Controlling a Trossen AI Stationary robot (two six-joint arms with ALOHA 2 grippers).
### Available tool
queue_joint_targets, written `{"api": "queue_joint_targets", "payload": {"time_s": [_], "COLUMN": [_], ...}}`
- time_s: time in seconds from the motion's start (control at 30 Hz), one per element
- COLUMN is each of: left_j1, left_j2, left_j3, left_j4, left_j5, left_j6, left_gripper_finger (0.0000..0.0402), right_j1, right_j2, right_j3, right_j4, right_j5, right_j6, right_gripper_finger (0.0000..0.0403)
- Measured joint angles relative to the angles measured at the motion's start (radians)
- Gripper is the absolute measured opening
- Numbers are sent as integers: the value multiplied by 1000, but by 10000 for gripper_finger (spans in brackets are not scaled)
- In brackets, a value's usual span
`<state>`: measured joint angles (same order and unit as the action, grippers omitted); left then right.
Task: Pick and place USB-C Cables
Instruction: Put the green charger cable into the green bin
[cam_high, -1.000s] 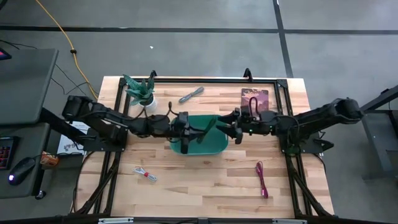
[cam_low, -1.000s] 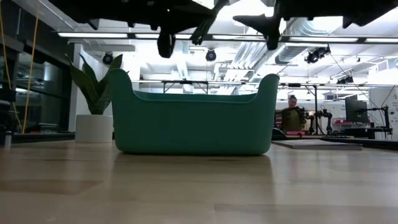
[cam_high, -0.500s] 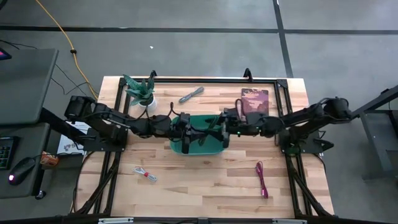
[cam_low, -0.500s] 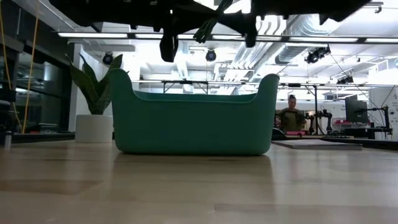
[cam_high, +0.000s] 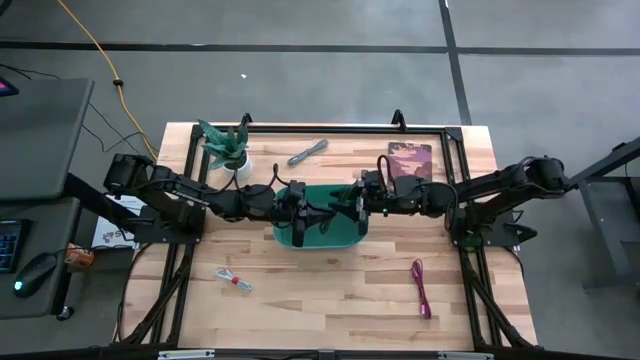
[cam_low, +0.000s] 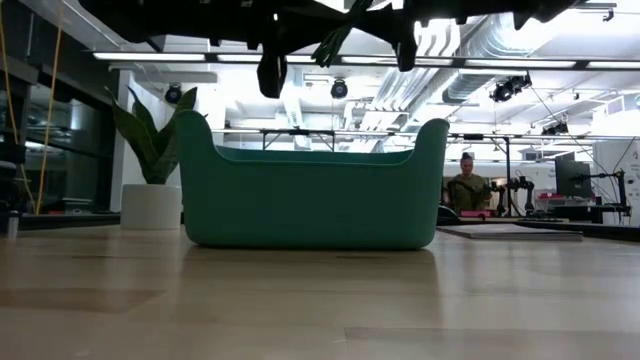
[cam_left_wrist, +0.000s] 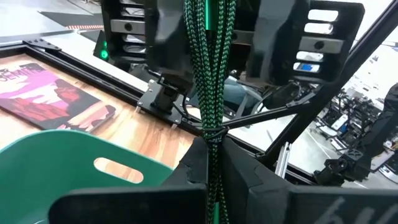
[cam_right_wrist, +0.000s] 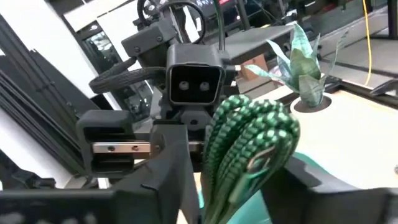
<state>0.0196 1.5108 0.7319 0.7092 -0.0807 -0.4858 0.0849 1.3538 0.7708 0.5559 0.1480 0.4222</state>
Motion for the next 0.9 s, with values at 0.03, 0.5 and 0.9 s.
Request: {"api": "queue_joint_targets", "payload": {"time_s": [0.03,0.5,0.9], "left_j1": [0,0,65], "left_j2": [0,0,-232], "left_j3": [0,0,0], "left_j4": [0,-3,-285], "left_j5": [0,-6,91], "left_j6": [0,-24,78], "left_gripper_finger": [0,23,165], "right_j1": [0,0,0], "right_j2": [-1,-2,-158], "right_j3": [0,0,-2], "right_j4": [-2,-34,-364], "right_j5": [1,-46,-94], "right_j6": [4,23,41], "right_gripper_finger": [144,13,7]}}
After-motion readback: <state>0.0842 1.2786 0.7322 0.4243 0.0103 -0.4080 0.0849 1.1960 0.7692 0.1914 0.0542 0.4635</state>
